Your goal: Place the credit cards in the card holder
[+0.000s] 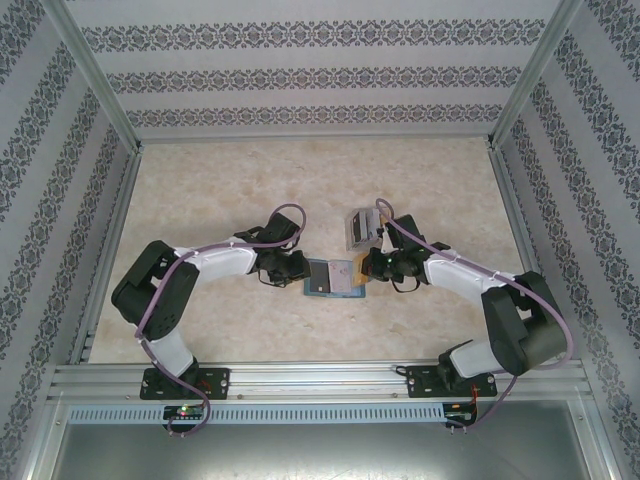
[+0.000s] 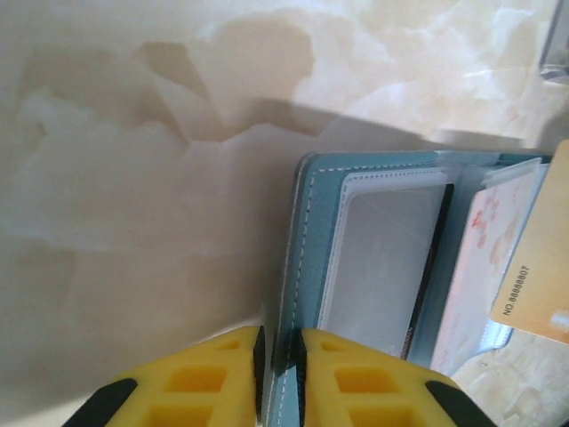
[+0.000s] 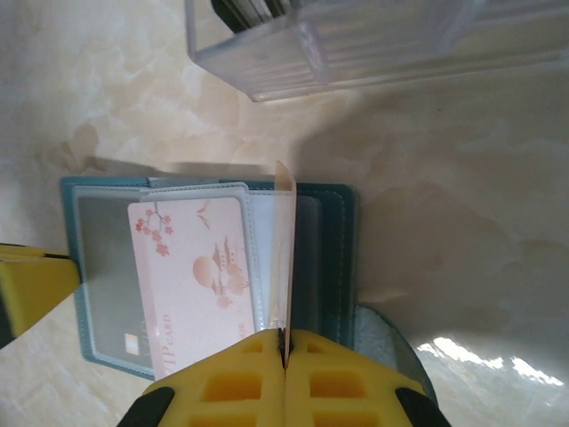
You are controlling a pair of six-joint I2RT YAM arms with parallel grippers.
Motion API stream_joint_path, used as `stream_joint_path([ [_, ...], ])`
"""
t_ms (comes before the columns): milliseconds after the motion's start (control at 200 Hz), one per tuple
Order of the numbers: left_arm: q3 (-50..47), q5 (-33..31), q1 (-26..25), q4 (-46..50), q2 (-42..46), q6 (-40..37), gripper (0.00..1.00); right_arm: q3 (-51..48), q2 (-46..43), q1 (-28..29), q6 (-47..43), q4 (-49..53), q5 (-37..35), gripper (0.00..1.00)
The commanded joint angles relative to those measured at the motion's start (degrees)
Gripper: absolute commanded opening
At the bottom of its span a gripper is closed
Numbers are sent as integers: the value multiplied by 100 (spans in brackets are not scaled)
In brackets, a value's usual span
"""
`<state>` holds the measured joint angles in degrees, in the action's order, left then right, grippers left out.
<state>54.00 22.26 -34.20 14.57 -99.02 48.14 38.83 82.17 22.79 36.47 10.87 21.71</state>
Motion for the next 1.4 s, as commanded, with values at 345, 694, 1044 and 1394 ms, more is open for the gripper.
stream_joint_path([
  [345,9,-33,-131,46,-228,-59,8,-33,-512,68,-23,180,-212,5],
  [694,4,-29,-133,29,-205,-46,8,-68,-460,113,-258,425,-472,5],
  [1044,19,-23,-136,85,-190,-72,8,-16,-197,236,-411,507,-671,5],
  [1394,49,-11,-132,73,-188,-59,7,33,-254,262,-255,180,-126,5],
])
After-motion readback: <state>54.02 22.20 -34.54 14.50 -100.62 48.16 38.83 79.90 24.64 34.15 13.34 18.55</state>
